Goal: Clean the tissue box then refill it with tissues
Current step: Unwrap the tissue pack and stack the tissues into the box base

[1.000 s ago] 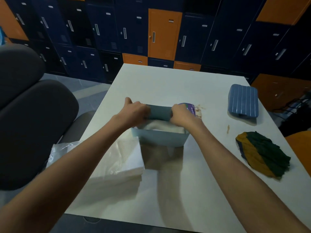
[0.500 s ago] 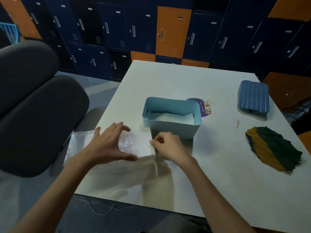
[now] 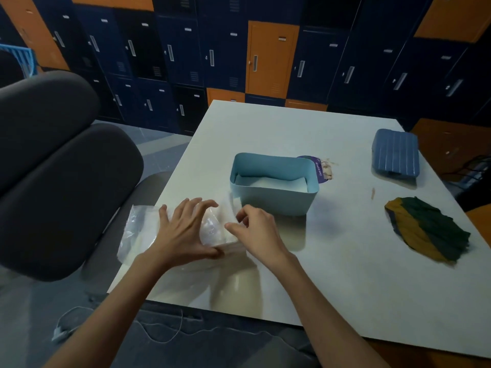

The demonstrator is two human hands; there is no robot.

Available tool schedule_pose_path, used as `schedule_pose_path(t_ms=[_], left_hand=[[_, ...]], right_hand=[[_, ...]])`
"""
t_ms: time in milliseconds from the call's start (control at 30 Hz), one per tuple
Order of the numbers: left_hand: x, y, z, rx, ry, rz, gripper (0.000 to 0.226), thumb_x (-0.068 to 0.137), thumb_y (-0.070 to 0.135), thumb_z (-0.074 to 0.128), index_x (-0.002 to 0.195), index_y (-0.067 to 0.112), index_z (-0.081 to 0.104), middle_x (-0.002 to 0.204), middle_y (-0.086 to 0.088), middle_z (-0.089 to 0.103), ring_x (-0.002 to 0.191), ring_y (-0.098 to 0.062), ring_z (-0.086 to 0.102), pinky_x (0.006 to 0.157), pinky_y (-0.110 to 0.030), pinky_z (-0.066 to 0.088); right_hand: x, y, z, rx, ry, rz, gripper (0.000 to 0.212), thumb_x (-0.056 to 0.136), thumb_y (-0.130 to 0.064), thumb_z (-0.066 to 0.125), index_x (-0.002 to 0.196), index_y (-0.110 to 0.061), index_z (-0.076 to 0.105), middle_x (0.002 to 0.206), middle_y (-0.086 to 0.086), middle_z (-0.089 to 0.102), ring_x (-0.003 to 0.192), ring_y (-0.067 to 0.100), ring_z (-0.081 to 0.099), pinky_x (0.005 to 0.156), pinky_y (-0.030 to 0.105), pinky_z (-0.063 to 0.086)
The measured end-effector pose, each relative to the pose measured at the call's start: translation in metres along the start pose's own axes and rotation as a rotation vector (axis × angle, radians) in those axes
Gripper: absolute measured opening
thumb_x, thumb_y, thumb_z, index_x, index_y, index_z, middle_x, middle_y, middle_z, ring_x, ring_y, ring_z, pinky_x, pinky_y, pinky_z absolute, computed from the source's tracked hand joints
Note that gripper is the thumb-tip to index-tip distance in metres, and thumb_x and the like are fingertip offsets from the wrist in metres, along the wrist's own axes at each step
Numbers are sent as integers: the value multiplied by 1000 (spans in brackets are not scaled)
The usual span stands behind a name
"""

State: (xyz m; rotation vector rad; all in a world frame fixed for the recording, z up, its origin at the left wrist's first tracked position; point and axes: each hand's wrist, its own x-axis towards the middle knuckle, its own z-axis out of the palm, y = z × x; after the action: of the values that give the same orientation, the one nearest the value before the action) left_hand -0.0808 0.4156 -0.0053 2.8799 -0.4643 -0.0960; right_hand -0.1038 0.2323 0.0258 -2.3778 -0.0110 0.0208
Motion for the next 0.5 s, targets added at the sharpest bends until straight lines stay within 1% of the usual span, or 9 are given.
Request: schedule_pose_path(t_ms=[67, 167, 200, 267, 300, 367, 433, 467, 500], left_hand=[[-1, 0, 1, 4, 6, 1, 99, 48, 86, 43, 135, 41, 26, 150, 3, 28, 142, -23, 26, 111, -62, 10], [0, -1, 0, 18, -1, 2, 97, 48, 87, 41, 132, 41, 30, 150, 3, 27, 142, -23, 25, 112, -62, 9], [-1, -1, -1, 16, 2, 2, 97, 48, 87, 41, 132, 41, 30, 150, 3, 28, 142, -23, 25, 112, -62, 10], [-2, -2, -3, -15, 24, 2, 97, 47, 87, 45, 132, 41, 32, 149, 4, 30, 141, -23, 29, 111, -61, 11], [-3, -3, -4, -39, 38, 2, 96, 47, 87, 47, 131, 41, 33, 147, 4, 32, 139, -23, 31, 111, -60, 12], [-5, -5, -5, -68, 46, -2, 95, 47, 86, 50, 130, 41, 33, 146, 5, 33, 139, -22, 32, 111, -59, 13], [-6, -6, -5, -77, 37, -5, 95, 48, 86, 51, 130, 41, 33, 147, 5, 33, 139, -23, 32, 111, -60, 13], [-5, -7, -5, -77, 33, -3, 95, 48, 86, 52, 130, 41, 32, 147, 5, 33, 139, -23, 32, 111, -61, 13], [-5, -6, -5, -74, 30, -1, 95, 49, 86, 53, 130, 41, 32, 147, 5, 33, 139, -23, 32, 111, -62, 12]], right_hand=[[3, 1, -1, -22, -32, 33, 26, 86, -31, 66, 95, -6, 67, 91, 7, 67, 80, 19, 59, 65, 30, 47], [4, -1, -8, 17, -23, 46, 22, 82, -29, 71, 80, -7, 71, 77, 7, 69, 70, 21, 63, 62, 34, 50], [4, -2, -10, 13, -13, 42, 24, 81, -29, 72, 74, -6, 71, 70, 6, 67, 66, 20, 61, 59, 33, 49], [4, -5, -17, -16, 10, 32, 32, 80, -31, 73, 62, -5, 64, 58, 6, 60, 55, 19, 52, 52, 30, 41], [4, -6, -21, -10, 32, 33, 34, 79, -32, 73, 62, -4, 64, 58, 9, 60, 54, 21, 50, 52, 30, 39], [7, -3, -32, 66, 101, 72, 30, 76, -32, 72, 71, -3, 69, 68, 12, 67, 64, 26, 58, 58, 33, 46], [9, 3, -44, 240, 135, 163, 21, 77, -30, 72, 79, -9, 70, 78, 4, 70, 73, 18, 62, 66, 32, 49], [10, 6, -48, 343, 116, 219, 20, 79, -29, 73, 86, -11, 67, 83, 0, 68, 76, 13, 61, 67, 28, 48], [11, 9, -49, 452, 74, 284, 25, 79, -29, 73, 94, -12, 63, 89, -1, 66, 81, 12, 60, 69, 26, 47]])
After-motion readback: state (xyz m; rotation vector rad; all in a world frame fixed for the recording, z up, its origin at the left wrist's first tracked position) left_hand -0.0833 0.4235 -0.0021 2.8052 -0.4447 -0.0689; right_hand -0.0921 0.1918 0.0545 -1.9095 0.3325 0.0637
